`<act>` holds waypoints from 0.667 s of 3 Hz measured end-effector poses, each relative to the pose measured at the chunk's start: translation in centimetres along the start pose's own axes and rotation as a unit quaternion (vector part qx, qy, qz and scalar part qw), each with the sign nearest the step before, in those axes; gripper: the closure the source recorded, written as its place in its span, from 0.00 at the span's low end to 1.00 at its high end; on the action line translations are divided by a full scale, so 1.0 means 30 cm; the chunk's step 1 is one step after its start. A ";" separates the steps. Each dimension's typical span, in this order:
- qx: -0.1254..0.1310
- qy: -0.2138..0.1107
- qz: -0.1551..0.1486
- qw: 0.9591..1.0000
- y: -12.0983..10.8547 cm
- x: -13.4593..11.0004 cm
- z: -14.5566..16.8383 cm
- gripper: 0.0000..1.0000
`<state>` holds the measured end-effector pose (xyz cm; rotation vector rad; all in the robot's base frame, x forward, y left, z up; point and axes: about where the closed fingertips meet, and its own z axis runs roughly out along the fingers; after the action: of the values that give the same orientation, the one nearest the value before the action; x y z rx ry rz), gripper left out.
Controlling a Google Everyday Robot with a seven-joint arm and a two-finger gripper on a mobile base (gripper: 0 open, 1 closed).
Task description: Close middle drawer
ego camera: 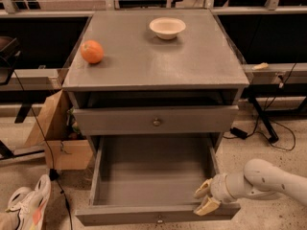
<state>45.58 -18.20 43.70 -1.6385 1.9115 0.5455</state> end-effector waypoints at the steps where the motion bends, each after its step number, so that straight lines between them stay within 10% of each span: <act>1: -0.001 0.023 -0.006 1.000 0.014 -0.010 0.002 1.00; 2: -0.001 0.023 -0.006 1.000 0.030 -0.008 -0.001 1.00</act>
Offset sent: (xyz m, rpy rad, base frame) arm 0.0385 0.0077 -0.0071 -0.4541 -0.1238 -0.3149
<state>44.72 -17.90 43.84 -1.6747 1.9335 0.5096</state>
